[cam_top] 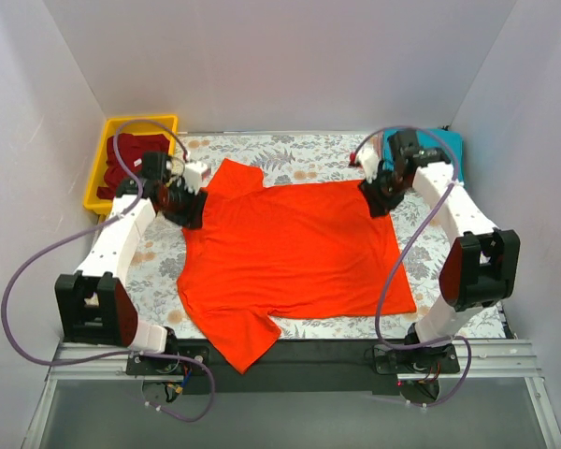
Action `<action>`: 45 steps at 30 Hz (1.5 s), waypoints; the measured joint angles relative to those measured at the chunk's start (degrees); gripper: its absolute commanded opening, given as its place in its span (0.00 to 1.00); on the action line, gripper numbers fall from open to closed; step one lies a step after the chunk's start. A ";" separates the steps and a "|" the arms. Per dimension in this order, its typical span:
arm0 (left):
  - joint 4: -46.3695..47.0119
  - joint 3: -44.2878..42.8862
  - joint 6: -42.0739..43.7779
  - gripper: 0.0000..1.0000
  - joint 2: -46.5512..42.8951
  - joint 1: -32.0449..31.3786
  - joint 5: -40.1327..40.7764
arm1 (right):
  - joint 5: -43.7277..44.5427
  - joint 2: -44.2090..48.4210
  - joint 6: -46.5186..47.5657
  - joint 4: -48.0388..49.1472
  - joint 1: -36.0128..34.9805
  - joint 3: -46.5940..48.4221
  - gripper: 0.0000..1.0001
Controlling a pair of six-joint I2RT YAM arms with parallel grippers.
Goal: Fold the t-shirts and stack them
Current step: Fold the tshirt
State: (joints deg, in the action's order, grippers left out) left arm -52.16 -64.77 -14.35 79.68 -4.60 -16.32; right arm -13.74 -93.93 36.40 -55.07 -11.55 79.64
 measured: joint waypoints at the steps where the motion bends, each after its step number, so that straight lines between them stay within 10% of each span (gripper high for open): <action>1: 0.79 -5.53 -1.03 0.44 2.54 0.04 -1.46 | -0.42 -1.27 -0.76 0.00 0.74 4.66 0.39; 13: 12.74 -30.80 -13.53 0.44 30.08 1.95 -7.06 | -0.50 -32.61 -8.46 4.61 5.51 38.21 0.34; 45: 15.04 -29.86 -15.02 0.45 34.77 2.93 -6.75 | 6.69 -43.93 -7.50 14.60 5.97 38.95 0.44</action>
State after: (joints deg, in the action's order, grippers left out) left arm -37.12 -94.63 -29.36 114.45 -1.67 -23.07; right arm -7.05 -137.86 28.91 -40.47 -5.58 118.58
